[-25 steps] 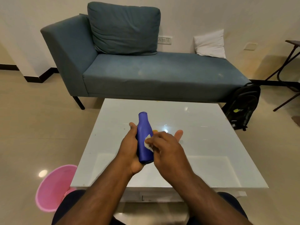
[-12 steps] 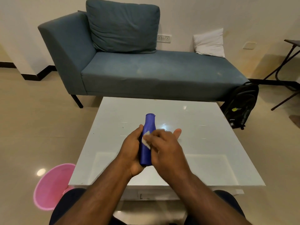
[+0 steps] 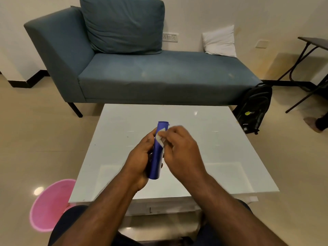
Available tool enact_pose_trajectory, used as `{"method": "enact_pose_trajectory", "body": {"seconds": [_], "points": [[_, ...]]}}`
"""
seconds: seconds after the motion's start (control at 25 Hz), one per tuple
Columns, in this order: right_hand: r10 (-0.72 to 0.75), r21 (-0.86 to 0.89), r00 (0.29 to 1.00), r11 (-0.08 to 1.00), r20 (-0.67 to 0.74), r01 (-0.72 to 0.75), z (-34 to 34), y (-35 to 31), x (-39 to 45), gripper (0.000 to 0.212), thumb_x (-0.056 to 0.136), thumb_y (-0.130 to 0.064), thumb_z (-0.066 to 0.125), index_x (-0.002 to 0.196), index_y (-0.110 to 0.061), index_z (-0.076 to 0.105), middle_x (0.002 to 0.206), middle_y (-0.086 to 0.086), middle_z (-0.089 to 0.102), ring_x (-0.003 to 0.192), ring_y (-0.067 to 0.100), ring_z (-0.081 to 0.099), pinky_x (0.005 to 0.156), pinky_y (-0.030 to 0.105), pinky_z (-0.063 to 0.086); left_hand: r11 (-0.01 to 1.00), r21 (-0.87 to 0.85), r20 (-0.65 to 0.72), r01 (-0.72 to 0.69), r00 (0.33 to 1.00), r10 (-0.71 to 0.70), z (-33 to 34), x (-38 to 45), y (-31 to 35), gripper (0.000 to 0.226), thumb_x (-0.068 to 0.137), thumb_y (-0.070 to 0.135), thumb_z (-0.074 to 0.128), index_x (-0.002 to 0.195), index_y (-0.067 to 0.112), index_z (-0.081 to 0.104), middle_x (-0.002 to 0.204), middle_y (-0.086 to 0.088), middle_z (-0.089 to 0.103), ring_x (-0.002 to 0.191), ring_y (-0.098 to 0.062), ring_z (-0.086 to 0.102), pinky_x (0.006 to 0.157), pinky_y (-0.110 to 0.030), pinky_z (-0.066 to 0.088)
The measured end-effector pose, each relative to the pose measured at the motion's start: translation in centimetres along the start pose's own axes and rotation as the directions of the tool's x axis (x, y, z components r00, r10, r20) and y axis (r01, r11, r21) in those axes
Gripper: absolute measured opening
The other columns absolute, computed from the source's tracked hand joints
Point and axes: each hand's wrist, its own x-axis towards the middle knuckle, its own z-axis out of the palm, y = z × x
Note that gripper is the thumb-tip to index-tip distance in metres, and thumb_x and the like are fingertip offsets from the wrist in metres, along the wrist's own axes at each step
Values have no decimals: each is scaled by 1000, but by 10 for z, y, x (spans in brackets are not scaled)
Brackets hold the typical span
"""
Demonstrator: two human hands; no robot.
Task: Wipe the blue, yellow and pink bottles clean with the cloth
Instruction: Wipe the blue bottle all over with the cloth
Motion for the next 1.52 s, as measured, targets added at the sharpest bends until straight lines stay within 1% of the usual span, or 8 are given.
{"method": "enact_pose_trajectory", "body": {"seconds": [0.16, 0.36, 0.6, 0.84, 1.0, 1.16, 1.32, 1.52], "points": [[66, 11, 998, 998, -16, -66, -8, 9, 18, 31, 86, -29, 64, 111, -11, 65, 107, 5, 63, 85, 9, 54, 82, 42, 56, 991, 86, 37, -103, 994, 100, 1, 1, 2, 37, 91, 41, 53, 126, 32, 61, 107, 3, 77, 92, -25, 75, 74, -36, 61], [53, 48, 997, 997, 62, -56, -1, 6, -11, 28, 86, -31, 63, 110, -16, 64, 109, 0, 60, 92, 12, 60, 93, 50, 49, 1000, -2, 31, -28, 999, 28, -7, 1, 3, 33, 97, 33, 53, 124, 16, 64, 109, -9, 75, 88, -27, 72, 76, -42, 61], [118, 10, 992, 993, 35, -118, -10, 8, 15, 36, 85, -31, 65, 114, -10, 64, 112, 7, 63, 90, 17, 61, 88, 42, 54, 1000, 5, 54, -28, 998, 27, -5, -1, -6, 38, 90, 35, 57, 124, 19, 63, 111, -6, 75, 86, -26, 74, 71, -39, 60], [75, -9, 994, 997, 84, -75, 1, 9, -8, 26, 86, -24, 67, 109, -14, 66, 107, 3, 63, 91, 15, 61, 93, 51, 48, 999, -6, 35, -42, 998, 42, -10, 3, -3, 35, 92, 32, 58, 126, 23, 60, 115, -4, 74, 88, -27, 74, 69, -42, 60], [113, 1, 993, 994, -17, -113, -5, 11, 16, 30, 85, -26, 67, 112, -10, 66, 110, 7, 64, 90, 20, 63, 83, 44, 56, 992, 94, 53, -86, 995, 81, -3, 0, -5, 45, 78, 39, 63, 122, 29, 60, 106, 2, 77, 87, -26, 75, 74, -44, 62], [-11, -84, 999, 996, 41, 15, 5, 9, 7, 26, 84, -22, 69, 108, -14, 66, 108, 6, 63, 93, 23, 61, 82, 51, 53, 973, 162, -2, -162, 986, 165, -2, 4, -3, 48, 79, 40, 64, 125, 29, 59, 116, 1, 74, 92, -26, 75, 79, -46, 62], [63, -26, 997, 998, -48, -64, -2, 17, 18, 30, 84, -24, 68, 109, -9, 66, 107, 10, 65, 89, 22, 63, 79, 45, 57, 962, 204, 6, -181, 983, 184, 0, 7, -2, 51, 81, 38, 66, 131, 28, 57, 121, 0, 71, 97, -28, 73, 86, -52, 59], [-54, -76, 998, 996, 30, 56, 10, 15, 1, 22, 86, -22, 66, 107, -19, 62, 107, 6, 63, 93, 22, 60, 82, 52, 52, 969, 159, 17, -189, 982, 189, -4, 7, -3, 56, 80, 39, 63, 134, 27, 56, 124, 0, 70, 100, -29, 72, 87, -51, 59]]}}
